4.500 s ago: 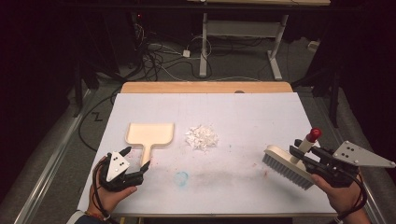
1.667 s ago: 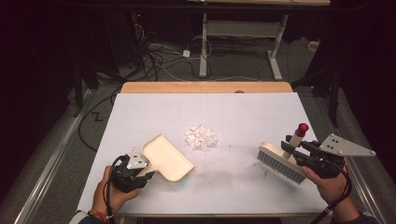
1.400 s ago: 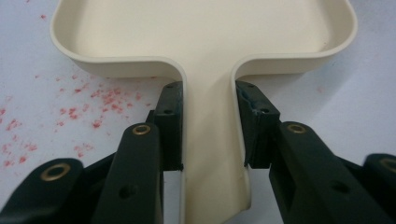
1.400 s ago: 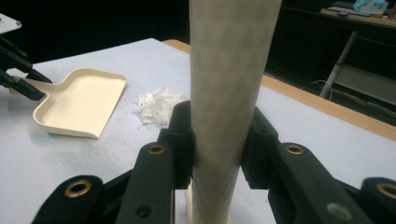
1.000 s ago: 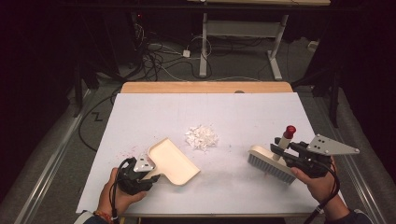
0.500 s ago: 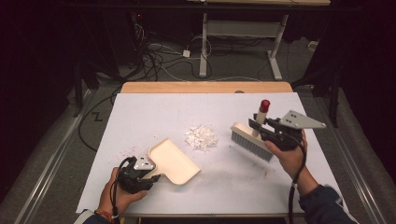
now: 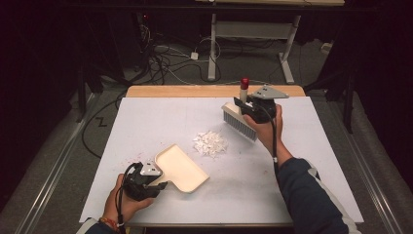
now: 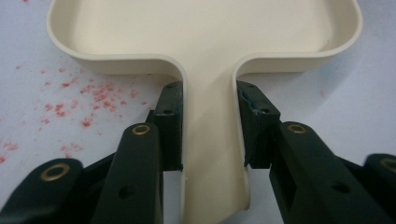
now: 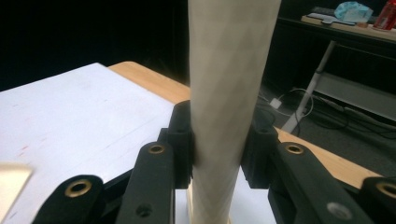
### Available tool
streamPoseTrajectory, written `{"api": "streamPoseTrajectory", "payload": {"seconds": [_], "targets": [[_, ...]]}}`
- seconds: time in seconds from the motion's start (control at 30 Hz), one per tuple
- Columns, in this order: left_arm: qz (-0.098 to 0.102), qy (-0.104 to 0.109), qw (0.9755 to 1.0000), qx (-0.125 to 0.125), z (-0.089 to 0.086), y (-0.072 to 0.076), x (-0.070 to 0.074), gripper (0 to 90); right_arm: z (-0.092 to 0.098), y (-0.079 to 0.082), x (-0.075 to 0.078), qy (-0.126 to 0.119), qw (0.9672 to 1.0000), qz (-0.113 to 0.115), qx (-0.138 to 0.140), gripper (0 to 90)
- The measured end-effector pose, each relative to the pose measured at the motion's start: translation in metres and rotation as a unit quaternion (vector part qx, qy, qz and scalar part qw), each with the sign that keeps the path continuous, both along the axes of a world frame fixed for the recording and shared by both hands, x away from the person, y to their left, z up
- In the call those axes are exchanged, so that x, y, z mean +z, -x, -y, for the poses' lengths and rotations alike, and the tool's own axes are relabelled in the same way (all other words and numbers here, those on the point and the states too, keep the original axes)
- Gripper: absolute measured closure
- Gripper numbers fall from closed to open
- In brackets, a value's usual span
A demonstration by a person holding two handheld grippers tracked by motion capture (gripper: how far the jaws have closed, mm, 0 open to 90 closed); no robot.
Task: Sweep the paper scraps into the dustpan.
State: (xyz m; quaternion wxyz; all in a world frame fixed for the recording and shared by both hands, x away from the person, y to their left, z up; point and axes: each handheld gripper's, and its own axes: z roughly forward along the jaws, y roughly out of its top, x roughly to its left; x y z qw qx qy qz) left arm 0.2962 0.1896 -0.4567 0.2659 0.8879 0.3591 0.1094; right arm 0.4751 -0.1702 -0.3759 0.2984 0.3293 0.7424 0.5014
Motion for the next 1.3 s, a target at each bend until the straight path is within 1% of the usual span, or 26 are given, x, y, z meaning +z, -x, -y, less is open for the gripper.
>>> {"api": "streamPoseTrajectory", "payload": {"seconds": [0.03, 0.1, 0.2, 0.23, 0.33, 0.37, 0.4, 0.43, 0.47, 0.5, 0.53, 0.57, 0.6, 0.67, 0.8, 0.83, 0.87, 0.93, 1.03, 1.07, 1.13, 1.17, 1.2, 1.23, 1.27, 1.3], "targets": [[0.001, 0.002, 1.0000, 0.005, 0.000, 0.000, 0.000, 63.9, -0.005, -0.004, -0.001, 0.008, 0.9999, 0.011, -0.001, 70.0], [-0.002, -0.003, 1.0000, 0.004, 0.000, -0.003, 0.000, 63.9, -0.015, -0.010, -0.006, 0.010, 0.9997, 0.015, -0.014, 69.9], [-0.003, 0.000, 1.0000, 0.007, -0.001, -0.005, -0.001, 63.9, -0.030, -0.012, -0.015, 0.023, 0.9996, 0.013, -0.001, 70.0], [-0.001, 0.003, 0.9999, 0.011, -0.001, -0.006, -0.001, 63.9, -0.034, -0.011, -0.017, 0.023, 0.9996, 0.016, 0.004, 70.0], [0.000, 0.001, 0.9999, 0.010, -0.001, -0.007, -0.002, 63.9, -0.040, -0.007, -0.019, 0.015, 0.9996, 0.023, 0.012, 70.0], [-0.004, 0.001, 0.9999, 0.010, -0.001, -0.008, -0.003, 63.8, -0.045, -0.001, -0.021, 0.016, 0.9993, 0.022, 0.027, 70.0], [-0.004, 0.000, 0.9999, 0.010, -0.001, -0.010, -0.003, 63.8, -0.045, -0.001, -0.021, 0.016, 0.9993, 0.022, 0.027, 70.0], [-0.006, 0.000, 0.9999, 0.011, 0.000, -0.012, -0.004, 63.8, -0.050, 0.005, -0.023, 0.017, 0.9988, 0.020, 0.041, 69.9], [-0.006, -0.004, 0.9999, 0.009, 0.000, -0.014, -0.004, 63.8, -0.050, 0.005, -0.023, 0.017, 0.9988, 0.020, 0.041, 69.9], [-0.005, -0.006, 0.9999, 0.008, 0.001, -0.016, -0.004, 63.8, -0.054, 0.010, -0.025, 0.017, 0.9984, 0.017, 0.052, 69.6], [-0.004, -0.005, 0.9999, 0.009, 0.002, -0.017, -0.003, 63.8, -0.054, 0.010, -0.025, 0.017, 0.9984, 0.017, 0.052, 69.6], [-0.005, -0.004, 0.9999, 0.010, 0.003, -0.019, -0.003, 63.9, -0.056, 0.015, -0.026, 0.017, 0.9979, 0.015, 0.060, 69.3], [-0.006, -0.004, 0.9999, 0.009, 0.004, -0.023, -0.003, 63.8, -0.057, 0.018, -0.026, 0.014, 0.9977, 0.013, 0.065, 69.2], [-0.008, -0.005, 0.9999, 0.009, 0.005, -0.025, -0.003, 63.8, -0.059, 0.023, -0.027, 0.007, 0.9971, 0.013, 0.075, 69.2], [-0.008, -0.008, 0.9999, 0.005, 0.008, -0.031, -0.003, 63.8, -0.065, 0.034, -0.028, -0.001, 0.9961, 0.010, 0.088, 68.9], [-0.009, -0.008, 0.9999, 0.005, 0.008, -0.031, -0.002, 63.8, -0.065, 0.034, -0.028, -0.001, 0.9961, 0.010, 0.088, 68.9], [-0.009, -0.007, 0.9999, 0.005, 0.008, -0.032, -0.002, 63.8, -0.069, 0.039, -0.030, 0.000, 0.9960, 0.009, 0.089, 68.4], [-0.013, -0.011, 0.9999, 0.004, 0.009, -0.033, -0.002, 63.8, -0.071, 0.041, -0.031, 0.001, 0.9960, 0.011, 0.089, 68.2], [-0.014, -0.015, 0.9998, 0.003, 0.012, -0.035, -0.003, 63.8, -0.074, 0.048, -0.032, -0.012, 0.9958, 0.006, 0.091, 68.2], [-0.014, -0.015, 0.9998, 0.005, 0.013, -0.035, -0.003, 63.8, -0.075, 0.051, -0.031, -0.020, 0.9949, 0.008, 0.098, 68.7], [-0.015, -0.019, 0.9997, 0.006, 0.016, -0.035, -0.004, 63.8, -0.076, 0.052, -0.031, -0.025, 0.9944, 0.007, 0.102, 68.9], [-0.015, -0.020, 0.9997, 0.006, 0.017, -0.035, -0.004, 63.8, -0.080, 0.057, -0.030, -0.032, 0.9935, 0.007, 0.109, 69.4], [-0.016, -0.017, 0.9997, 0.008, 0.019, -0.034, -0.004, 63.8, -0.080, 0.057, -0.030, -0.032, 0.9935, 0.007, 0.109, 69.4], [-0.017, -0.016, 0.9997, 0.007, 0.020, -0.034, -0.004, 63.8, -0.086, 0.062, -0.030, -0.029, 0.9925, 0.006, 0.119, 69.1], [-0.017, -0.017, 0.9997, 0.007, 0.021, -0.034, -0.004, 63.8, -0.086, 0.062, -0.030, -0.029, 0.9925, 0.006, 0.119, 69.1], [-0.016, -0.018, 0.9997, 0.008, 0.023, -0.033, -0.004, 63.8, -0.093, 0.067, -0.032, -0.023, 0.9918, 0.006, 0.125, 68.6]]}}
